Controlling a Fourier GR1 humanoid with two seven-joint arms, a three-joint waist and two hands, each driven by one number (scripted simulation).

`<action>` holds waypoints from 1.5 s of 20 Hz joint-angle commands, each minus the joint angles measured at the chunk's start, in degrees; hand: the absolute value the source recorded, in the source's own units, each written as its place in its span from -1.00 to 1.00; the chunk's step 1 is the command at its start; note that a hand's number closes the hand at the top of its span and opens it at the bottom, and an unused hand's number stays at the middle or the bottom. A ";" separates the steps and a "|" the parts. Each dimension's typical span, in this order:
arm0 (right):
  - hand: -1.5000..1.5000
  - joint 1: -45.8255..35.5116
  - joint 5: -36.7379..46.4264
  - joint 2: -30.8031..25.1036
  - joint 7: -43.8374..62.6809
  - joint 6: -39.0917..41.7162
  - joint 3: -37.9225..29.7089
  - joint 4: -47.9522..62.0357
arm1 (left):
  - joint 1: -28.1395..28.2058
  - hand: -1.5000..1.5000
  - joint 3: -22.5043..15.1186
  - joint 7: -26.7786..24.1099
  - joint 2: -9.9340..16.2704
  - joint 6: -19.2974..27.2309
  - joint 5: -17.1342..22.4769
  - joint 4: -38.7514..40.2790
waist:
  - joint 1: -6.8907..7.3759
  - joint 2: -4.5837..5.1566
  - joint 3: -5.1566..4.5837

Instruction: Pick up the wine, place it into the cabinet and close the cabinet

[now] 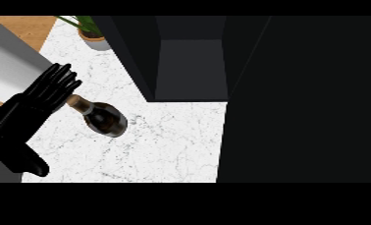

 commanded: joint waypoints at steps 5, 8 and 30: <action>-1.00 0.24 -5.58 -0.15 5.53 -0.23 -1.99 -7.23 | -2.34 -1.00 -0.70 -7.66 -1.64 -1.93 -8.81 9.29 | 0.17 -0.02 0.00; -1.00 -0.40 1.03 2.50 4.29 -1.80 3.97 -6.09 | -7.03 -1.00 0.07 -11.60 -0.08 -3.95 -11.37 17.01 | 0.02 0.02 -0.02; -1.00 6.25 -3.82 2.94 -2.17 3.64 0.69 -5.18 | -13.52 -1.00 -2.52 -33.19 0.83 -7.28 -26.47 41.92 | -0.29 0.07 0.02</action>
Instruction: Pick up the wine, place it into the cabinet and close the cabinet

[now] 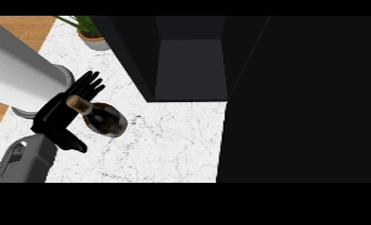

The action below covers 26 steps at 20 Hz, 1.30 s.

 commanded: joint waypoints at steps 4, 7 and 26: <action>-1.00 -4.02 -6.45 -1.32 5.77 -0.47 -3.87 -4.31 | -0.70 -1.00 -2.46 -9.30 -0.07 -1.02 -4.88 4.97 | 0.12 0.04 -0.01; -1.00 -2.43 -4.49 -1.00 8.65 -0.99 -1.32 -8.60 | 1.12 -1.00 -2.59 -8.72 -0.45 -0.45 -3.97 3.85 | 0.19 -0.09 -0.01; -1.00 -1.54 -5.07 0.05 7.05 0.23 -1.87 -8.00 | -4.58 -1.00 -4.71 -15.70 -0.80 -1.55 -5.14 17.52 | -0.27 0.00 -0.06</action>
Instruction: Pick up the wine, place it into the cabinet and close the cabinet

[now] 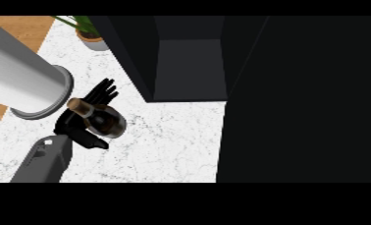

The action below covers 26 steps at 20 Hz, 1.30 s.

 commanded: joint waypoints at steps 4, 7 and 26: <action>-1.00 -1.91 -4.42 -0.07 4.08 -1.07 -0.56 -5.40 | 0.26 1.00 -1.88 -4.65 -1.50 -9.40 1.36 1.42 | 0.02 0.01 -0.04; -1.00 2.01 -5.31 0.18 2.91 0.26 -0.31 -6.28 | 0.40 1.00 -4.39 -8.35 0.03 -9.34 -1.58 -0.31 | -0.54 0.04 -0.03; -1.00 1.15 -3.86 0.54 6.92 -1.15 -0.06 -9.66 | 17.64 1.00 1.76 -12.66 -8.69 27.38 1.57 -25.84 | 0.81 -0.32 0.06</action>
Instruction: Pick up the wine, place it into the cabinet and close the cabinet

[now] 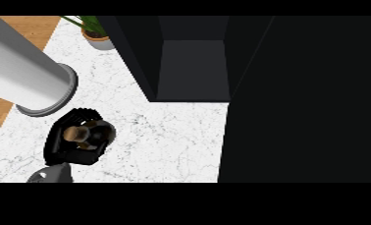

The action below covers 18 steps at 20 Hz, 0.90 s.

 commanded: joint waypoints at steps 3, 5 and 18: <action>-1.00 0.57 -2.83 0.45 3.17 -0.67 0.75 -6.30 | 5.91 1.00 0.07 -2.37 -1.09 4.24 -0.35 -11.14 | -0.04 0.13 -0.06; -1.00 -0.39 -5.48 -0.60 2.23 0.47 -1.70 -4.69 | 6.56 1.00 -2.42 3.71 -4.62 2.72 2.55 -17.87 | 0.00 0.12 -0.03; -1.00 1.21 -6.62 -0.82 3.36 0.80 -2.68 -6.40 | 10.67 1.00 -12.51 31.26 -8.71 9.30 4.02 -48.62 | -0.35 0.14 -0.02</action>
